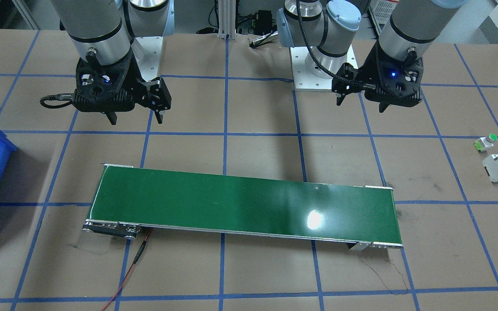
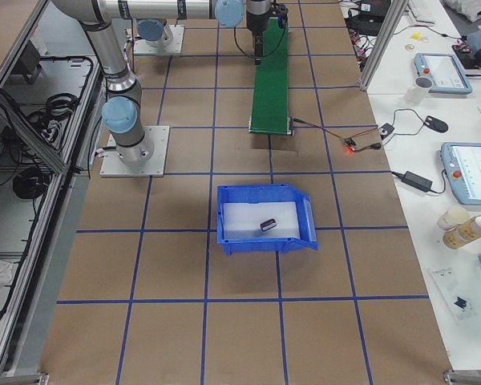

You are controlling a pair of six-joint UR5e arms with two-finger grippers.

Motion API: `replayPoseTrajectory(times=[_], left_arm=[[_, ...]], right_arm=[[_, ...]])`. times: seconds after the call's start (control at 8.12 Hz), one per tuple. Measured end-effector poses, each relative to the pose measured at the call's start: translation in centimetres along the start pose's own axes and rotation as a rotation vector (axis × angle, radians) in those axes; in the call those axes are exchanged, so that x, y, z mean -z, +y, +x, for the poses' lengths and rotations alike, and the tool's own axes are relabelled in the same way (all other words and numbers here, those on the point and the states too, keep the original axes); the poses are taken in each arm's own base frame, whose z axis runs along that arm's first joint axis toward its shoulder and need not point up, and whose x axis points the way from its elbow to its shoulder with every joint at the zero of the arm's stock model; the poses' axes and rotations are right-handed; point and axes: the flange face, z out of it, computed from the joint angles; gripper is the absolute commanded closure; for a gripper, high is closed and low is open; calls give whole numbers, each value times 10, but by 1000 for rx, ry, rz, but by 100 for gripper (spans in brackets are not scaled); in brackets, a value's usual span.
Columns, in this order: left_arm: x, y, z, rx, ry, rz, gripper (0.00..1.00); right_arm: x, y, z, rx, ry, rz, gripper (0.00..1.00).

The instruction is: Move capacitor from left to right

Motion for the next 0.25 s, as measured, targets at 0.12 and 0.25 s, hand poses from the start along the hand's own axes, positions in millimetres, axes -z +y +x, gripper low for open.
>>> replayPoseTrajectory(times=[0.12, 0.25], left_arm=[[0, 0, 0, -1, 0, 1, 0], [0, 0, 0, -2, -1, 3, 0]], right_arm=[[-1, 0, 0, 1, 1, -1, 0], [-2, 1, 0, 2, 2, -4, 0]])
